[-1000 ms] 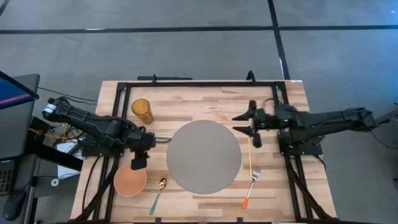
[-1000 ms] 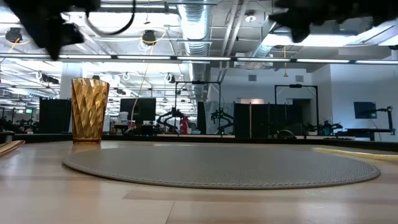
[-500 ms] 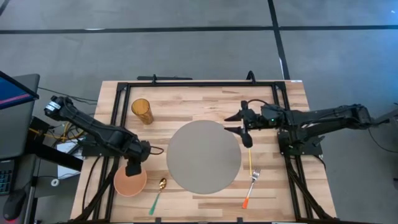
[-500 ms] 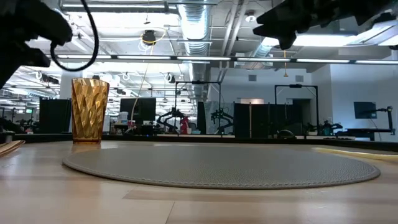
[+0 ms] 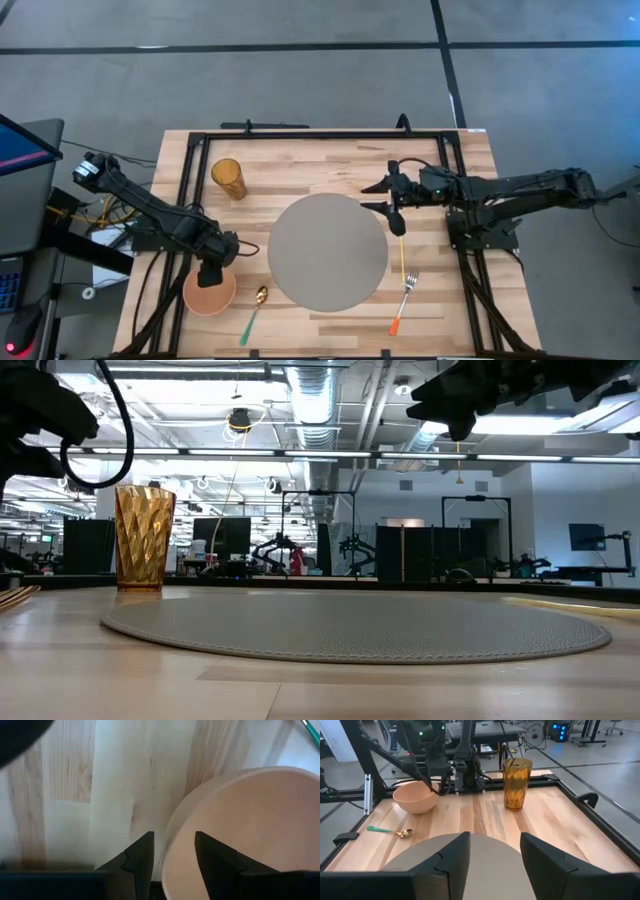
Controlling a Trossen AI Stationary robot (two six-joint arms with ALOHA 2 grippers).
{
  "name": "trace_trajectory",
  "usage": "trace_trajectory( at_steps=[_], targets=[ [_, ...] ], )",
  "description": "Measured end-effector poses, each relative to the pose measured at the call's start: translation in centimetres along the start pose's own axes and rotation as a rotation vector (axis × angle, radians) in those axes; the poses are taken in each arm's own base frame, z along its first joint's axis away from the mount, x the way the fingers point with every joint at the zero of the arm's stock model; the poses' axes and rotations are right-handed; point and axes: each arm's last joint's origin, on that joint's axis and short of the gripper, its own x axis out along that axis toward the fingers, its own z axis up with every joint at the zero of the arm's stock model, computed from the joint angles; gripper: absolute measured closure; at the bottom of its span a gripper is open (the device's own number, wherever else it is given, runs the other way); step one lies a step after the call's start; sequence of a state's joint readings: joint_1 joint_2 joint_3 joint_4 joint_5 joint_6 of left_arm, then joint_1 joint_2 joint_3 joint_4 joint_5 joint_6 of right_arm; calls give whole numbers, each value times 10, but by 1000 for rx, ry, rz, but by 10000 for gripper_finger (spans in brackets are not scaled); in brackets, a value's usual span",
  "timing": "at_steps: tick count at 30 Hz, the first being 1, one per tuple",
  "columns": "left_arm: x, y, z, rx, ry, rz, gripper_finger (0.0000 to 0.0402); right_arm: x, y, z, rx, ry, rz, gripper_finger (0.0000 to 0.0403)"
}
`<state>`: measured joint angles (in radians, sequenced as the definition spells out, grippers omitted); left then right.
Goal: Pick & Place Utensil
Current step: Put the pink bowl to the center of the gray tablemat
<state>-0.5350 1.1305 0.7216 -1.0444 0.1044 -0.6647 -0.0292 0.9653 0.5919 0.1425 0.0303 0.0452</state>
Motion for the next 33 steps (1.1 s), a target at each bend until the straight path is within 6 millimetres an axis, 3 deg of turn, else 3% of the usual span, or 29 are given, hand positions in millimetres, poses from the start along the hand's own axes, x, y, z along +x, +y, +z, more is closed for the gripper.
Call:
trace_trajectory(
  at_steps=[8, 11, 14, 19, 23, 29, 33],
  targets=[
    [29, 2, -7, -24, -6, -39, 275, 0, 0, 0, 0, 0, 0, 237],
    [26, 0, -5, -24, -24, -54, 313, 0, 0, 0, 0, 0, 0, 237],
    [19, -2, 0, -21, -47, -69, 375, 0, 0, 0, 0, -1, 0, 239],
    [5, -10, 8, -19, -111, -94, 390, 0, 0, 0, 0, -1, 0, 237],
    [-20, -18, 22, -33, -247, -92, 390, 0, 0, 1, 0, -10, 0, 238],
    [-59, -12, 56, -150, -499, -156, 389, 0, 0, 3, -2, -31, 1, 237],
    [-72, -6, 81, -35, -679, -235, 383, 0, 0, 3, -2, -30, 1, 236]
  ],
)
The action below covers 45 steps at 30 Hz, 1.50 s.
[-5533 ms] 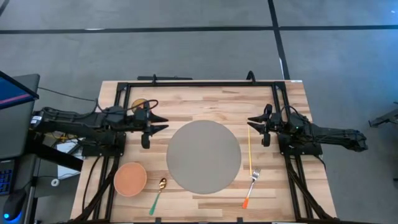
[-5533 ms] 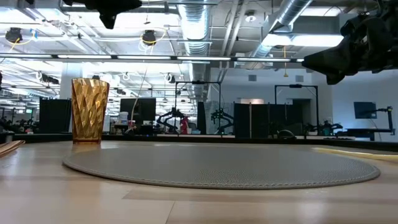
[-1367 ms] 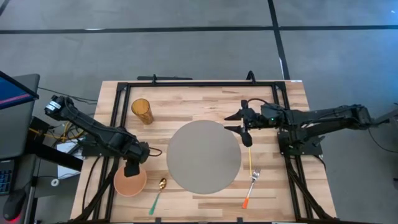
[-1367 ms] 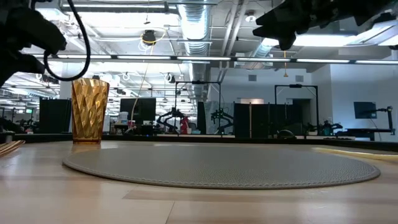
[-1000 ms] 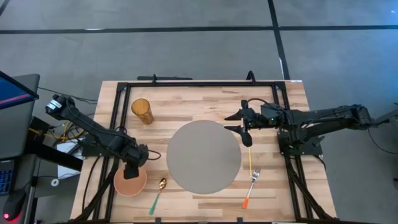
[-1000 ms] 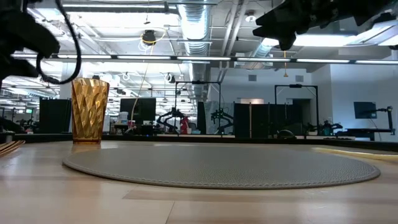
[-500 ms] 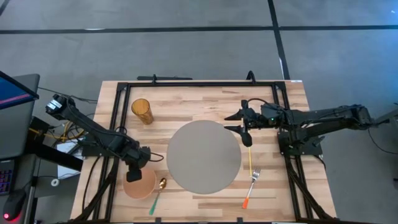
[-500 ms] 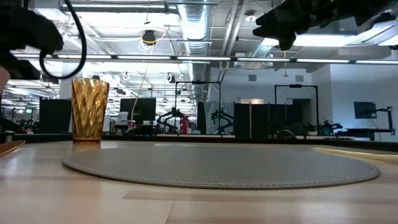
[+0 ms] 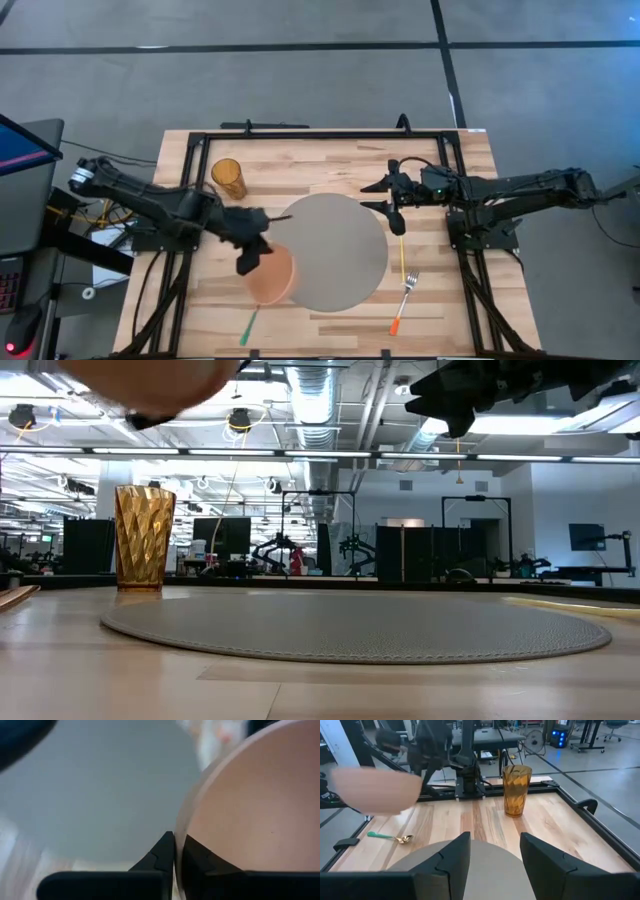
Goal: Pick & Place Utensil
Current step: Put the pink bowl to the center of the gray tablemat
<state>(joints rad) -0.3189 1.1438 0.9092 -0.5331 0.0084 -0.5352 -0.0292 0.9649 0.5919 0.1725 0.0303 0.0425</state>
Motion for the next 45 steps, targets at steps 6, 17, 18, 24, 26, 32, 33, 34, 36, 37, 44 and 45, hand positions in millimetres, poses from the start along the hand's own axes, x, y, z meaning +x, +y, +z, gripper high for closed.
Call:
trace_trajectory(
  at_steps=[6, 17, 18, 24, 26, 32, 33, 34, 36, 37, 44, 45],
  targets=[
    [35, 19, 25, 119, -57, -45, 387, 0, 0, 0, 0, 0, 0, 238],
    [90, 60, 66, 81, 0, 107, 389, 0, -7, 0, -38, -2, -33, 234],
    [95, 62, 68, 78, 7, 114, 389, 0, -8, 0, -37, -2, -37, 234],
    [131, 72, 58, 32, 98, 142, 379, 0, -13, -1, -37, 13, -60, 232],
    [139, 73, 55, 33, 114, 144, 380, 0, -15, -2, -39, 21, -68, 232],
    [145, 77, 54, 16, 85, 214, 386, 0, -17, -2, -36, 31, -78, 235],
    [145, 79, 53, 13, 83, 230, 385, 0, -17, -2, -36, 31, -78, 236],
    [145, 80, 52, 8, 84, 241, 383, 0, -17, -2, -36, 31, -78, 237],
    [145, 81, 52, -2, 81, 242, 377, 0, -17, -2, -37, 31, -78, 238],
    [146, 80, 52, -1, 76, 239, 374, 0, -17, -2, -37, 31, -77, 238],
    [146, 80, 50, 4, 84, 233, 357, 0, -17, -3, -36, 34, -80, 236],
    [146, 80, 50, 8, 85, 233, 354, 0, -17, -3, -37, 33, -80, 237]
  ],
)
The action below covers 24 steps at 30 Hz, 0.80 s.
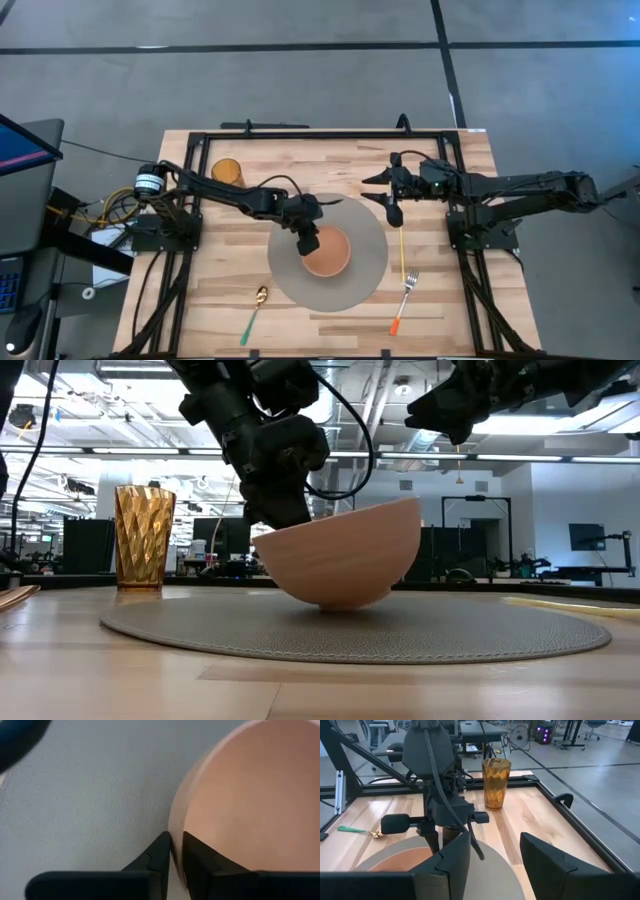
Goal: Pick & Place Utensil
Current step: Put the pink bowl to the center of the gray tablemat
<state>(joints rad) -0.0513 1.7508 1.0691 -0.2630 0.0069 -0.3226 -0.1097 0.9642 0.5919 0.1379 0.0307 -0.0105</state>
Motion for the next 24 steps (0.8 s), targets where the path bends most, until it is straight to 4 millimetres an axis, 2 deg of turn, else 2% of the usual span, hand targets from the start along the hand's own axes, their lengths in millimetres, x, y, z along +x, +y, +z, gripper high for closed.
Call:
trace_trajectory(
  at_steps=[12, 16, 24],
  targets=[
    [2, -1, -7, 6, 27, -27, 314, 0, 0, 0, 0, -3, 0, 237],
    [-3, -6, -6, 5, 22, -79, 311, 0, 0, 0, 0, -3, 0, 238],
    [-20, -7, 1, -11, -37, -73, 310, 1, 0, -1, 0, 4, 1, 234]
  ],
)
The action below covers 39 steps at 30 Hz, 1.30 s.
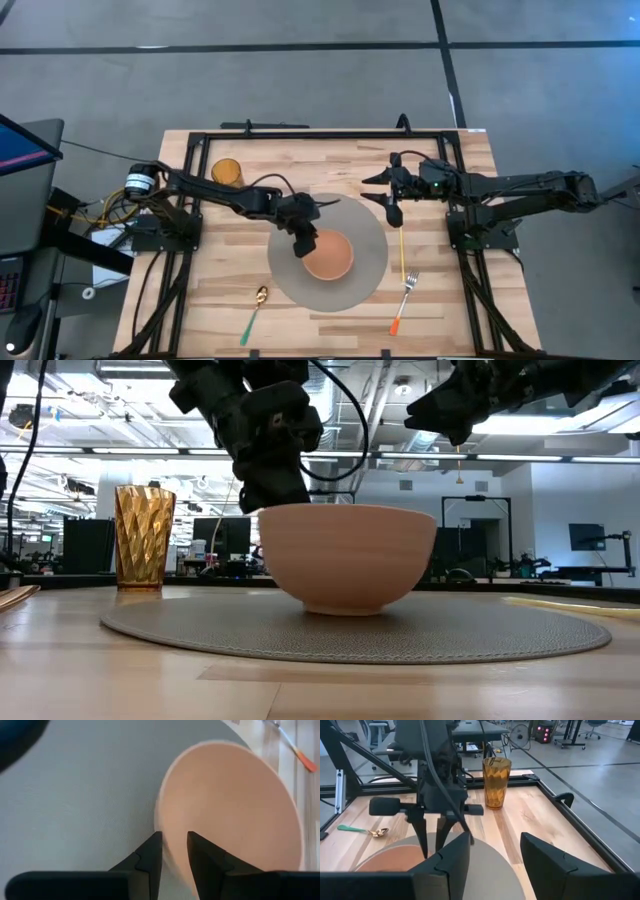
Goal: Pick & Place Utensil
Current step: Put the pink bowl to the center of the gray tablemat, then put the green spoon into the pink bowl
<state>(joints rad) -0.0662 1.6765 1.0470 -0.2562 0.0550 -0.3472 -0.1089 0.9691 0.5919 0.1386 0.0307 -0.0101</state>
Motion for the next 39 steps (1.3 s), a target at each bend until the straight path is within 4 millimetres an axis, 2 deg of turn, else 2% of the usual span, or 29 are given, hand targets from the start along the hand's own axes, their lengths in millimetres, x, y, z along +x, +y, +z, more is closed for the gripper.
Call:
trace_trajectory(
  at_steps=[8, 11, 15, 23, 26, 34, 39],
  targets=[
    [1, -2, -1, 8, 7, 2, 310, 0, 0, 0, 0, 0, 0, 233],
    [-4, -2, 1, 8, -25, 26, 310, 0, 0, 0, 0, 0, 1, 232],
    [-23, -5, 8, 10, -90, 18, 310, 0, 0, 0, 0, 0, 2, 234],
    [-78, -16, 17, 25, -240, -48, 310, 0, 0, 0, 0, -1, 4, 236],
    [-89, -17, 7, 31, -253, -64, 310, 0, 1, 0, 0, -1, 7, 236],
    [-94, -20, -38, -124, -187, -110, 310, 0, 1, 0, 0, 0, 7, 238],
    [-98, -23, -57, -155, -163, -138, 311, 0, 1, 0, 0, 1, 7, 236]
  ],
)
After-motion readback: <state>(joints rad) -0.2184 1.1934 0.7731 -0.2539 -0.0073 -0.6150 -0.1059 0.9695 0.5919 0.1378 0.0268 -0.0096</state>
